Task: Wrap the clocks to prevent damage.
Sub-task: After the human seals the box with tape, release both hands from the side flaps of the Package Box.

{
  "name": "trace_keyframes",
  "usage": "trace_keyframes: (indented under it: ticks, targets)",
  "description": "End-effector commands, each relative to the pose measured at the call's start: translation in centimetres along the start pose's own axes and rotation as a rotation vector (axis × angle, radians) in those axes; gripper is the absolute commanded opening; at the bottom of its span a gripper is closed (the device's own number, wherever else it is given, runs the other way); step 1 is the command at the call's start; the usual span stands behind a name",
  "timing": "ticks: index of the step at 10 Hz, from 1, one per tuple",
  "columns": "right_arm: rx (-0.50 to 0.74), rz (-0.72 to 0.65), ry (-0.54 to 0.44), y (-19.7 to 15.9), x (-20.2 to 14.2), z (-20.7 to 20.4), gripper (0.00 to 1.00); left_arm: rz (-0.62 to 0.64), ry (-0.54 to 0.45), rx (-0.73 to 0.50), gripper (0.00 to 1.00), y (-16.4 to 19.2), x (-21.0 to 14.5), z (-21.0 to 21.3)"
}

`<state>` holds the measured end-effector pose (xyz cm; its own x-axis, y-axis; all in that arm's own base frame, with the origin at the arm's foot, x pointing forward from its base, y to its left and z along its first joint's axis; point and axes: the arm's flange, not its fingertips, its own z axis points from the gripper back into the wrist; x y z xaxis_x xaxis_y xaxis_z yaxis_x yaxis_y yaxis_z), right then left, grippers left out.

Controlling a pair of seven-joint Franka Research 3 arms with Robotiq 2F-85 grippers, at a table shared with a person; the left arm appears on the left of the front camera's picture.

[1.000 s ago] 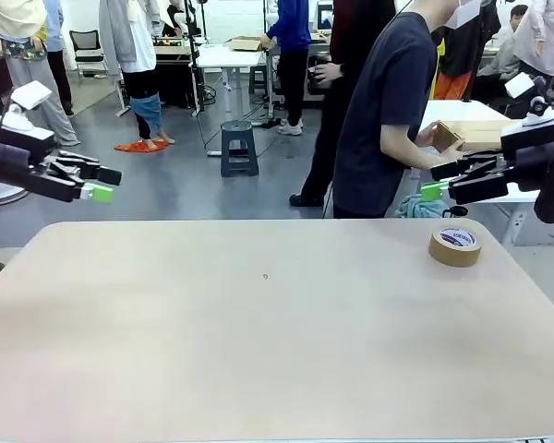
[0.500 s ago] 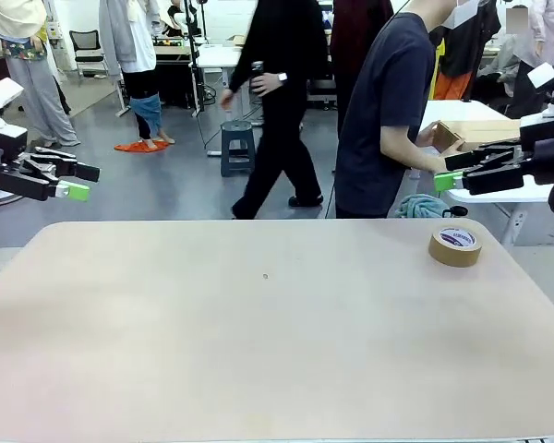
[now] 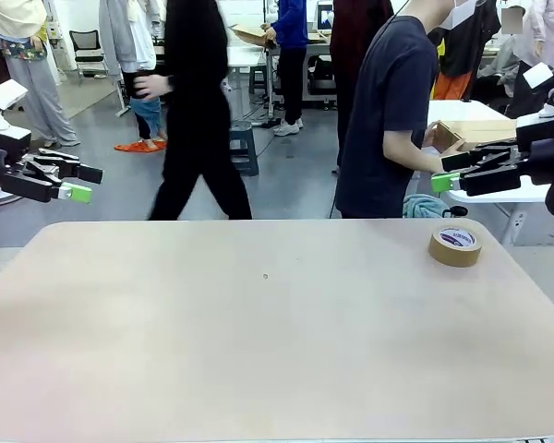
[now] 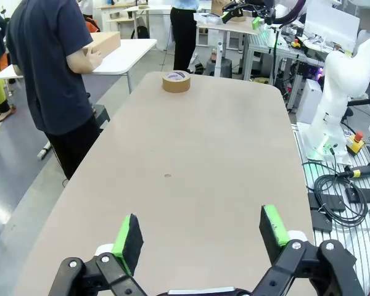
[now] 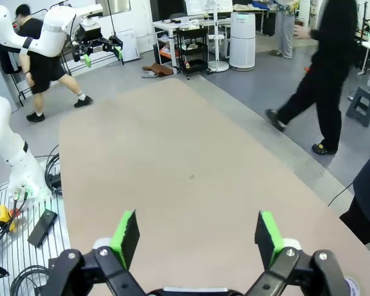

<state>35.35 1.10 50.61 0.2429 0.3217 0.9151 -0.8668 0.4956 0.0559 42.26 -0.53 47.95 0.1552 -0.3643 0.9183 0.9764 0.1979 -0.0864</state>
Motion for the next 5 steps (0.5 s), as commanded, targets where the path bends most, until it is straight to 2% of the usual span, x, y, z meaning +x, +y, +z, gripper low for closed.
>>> trace_keyframes:
  ticks: [1, 5]
  targets:
    - [0.006, 0.002, -0.008, -0.02, 0.00, -0.03, 1.00, 0.004, 0.001, 0.005, 1.00, -0.01, -0.07, -0.03]
    - [0.006, 0.002, -0.008, -0.02, 0.00, -0.03, 1.00, 0.004, 0.001, 0.005, 1.00, -0.01, -0.07, -0.03]
